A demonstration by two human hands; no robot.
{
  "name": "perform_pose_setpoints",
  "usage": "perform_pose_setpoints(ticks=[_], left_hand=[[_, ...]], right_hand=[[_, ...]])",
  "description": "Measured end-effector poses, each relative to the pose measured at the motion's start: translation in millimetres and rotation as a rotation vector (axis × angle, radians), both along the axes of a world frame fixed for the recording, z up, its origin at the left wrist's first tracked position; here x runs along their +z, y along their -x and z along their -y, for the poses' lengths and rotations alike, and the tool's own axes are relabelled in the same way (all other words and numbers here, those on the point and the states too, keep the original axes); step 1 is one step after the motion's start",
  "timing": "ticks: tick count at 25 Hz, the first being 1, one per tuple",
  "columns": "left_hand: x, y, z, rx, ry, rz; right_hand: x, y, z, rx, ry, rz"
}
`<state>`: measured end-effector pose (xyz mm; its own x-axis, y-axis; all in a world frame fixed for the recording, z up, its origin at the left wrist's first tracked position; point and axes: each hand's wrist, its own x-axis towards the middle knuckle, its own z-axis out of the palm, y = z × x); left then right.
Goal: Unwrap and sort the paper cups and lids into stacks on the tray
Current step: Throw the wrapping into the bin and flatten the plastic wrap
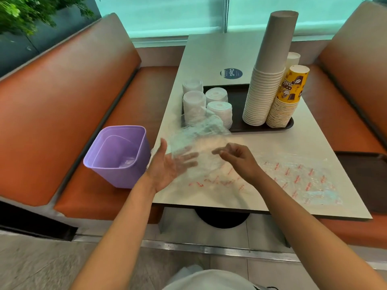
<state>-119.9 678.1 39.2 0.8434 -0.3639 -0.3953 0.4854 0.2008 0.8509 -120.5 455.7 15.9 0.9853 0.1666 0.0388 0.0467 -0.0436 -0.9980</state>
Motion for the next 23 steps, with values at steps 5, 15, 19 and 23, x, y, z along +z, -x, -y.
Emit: perform_pose_setpoints(ticks=[5,15,19,23], left_hand=[[-18.6,10.9,7.0,0.123,-0.200,0.007],[-34.3,8.0,-3.4,0.272,-0.322,-0.174],[-44.1,4.3,-8.6,0.218,-0.934,0.058],[-41.7,-12.8,-4.3,0.256,-0.907,-0.013]], right_hand=[[-4.1,4.8,-6.9,0.029,0.012,-0.082],[-11.8,21.8,-29.4,0.188,0.394,-0.621],[-8.6,13.7,-35.4,-0.281,0.568,-0.417],[-8.7,-7.5,-35.0,-0.165,0.819,-0.168]])
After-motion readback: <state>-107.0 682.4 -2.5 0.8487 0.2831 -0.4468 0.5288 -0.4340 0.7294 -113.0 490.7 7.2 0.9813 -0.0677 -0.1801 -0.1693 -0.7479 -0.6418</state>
